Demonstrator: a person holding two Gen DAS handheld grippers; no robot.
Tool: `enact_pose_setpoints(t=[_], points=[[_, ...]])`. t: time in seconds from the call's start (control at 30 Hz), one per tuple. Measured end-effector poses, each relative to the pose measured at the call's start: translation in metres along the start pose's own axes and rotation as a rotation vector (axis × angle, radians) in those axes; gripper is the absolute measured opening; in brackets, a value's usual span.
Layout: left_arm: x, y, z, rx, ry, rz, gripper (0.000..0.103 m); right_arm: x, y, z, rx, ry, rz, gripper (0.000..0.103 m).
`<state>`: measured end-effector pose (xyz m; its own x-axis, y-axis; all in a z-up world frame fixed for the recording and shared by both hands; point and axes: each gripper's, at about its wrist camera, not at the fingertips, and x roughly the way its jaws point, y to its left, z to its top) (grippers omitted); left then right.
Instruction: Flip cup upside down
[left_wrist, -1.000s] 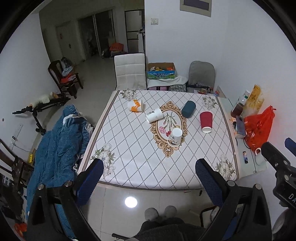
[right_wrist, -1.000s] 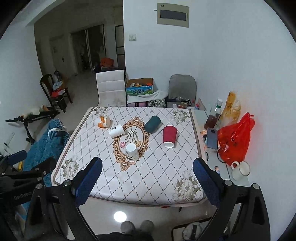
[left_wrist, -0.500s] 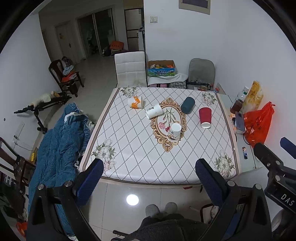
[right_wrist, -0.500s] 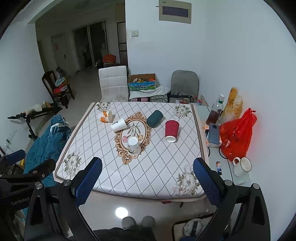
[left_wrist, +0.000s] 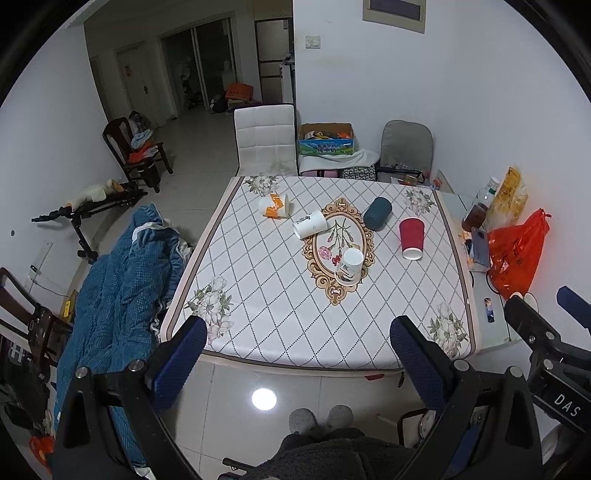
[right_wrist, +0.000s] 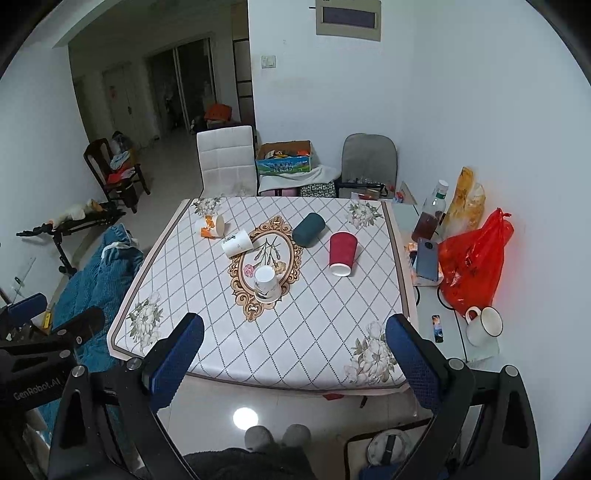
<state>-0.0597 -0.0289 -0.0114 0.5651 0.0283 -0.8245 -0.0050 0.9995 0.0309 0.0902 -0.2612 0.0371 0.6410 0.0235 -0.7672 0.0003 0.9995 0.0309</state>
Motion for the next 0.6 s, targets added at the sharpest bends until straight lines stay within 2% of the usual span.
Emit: enact_pose_setpoints(t=[0.6], points=[[-0.0009,0.0035,0.0039,-0.014,-0.003,0.006,0.102,0.0,-0.0009,-0.0057,0.018,0.021,-0.001,0.101]])
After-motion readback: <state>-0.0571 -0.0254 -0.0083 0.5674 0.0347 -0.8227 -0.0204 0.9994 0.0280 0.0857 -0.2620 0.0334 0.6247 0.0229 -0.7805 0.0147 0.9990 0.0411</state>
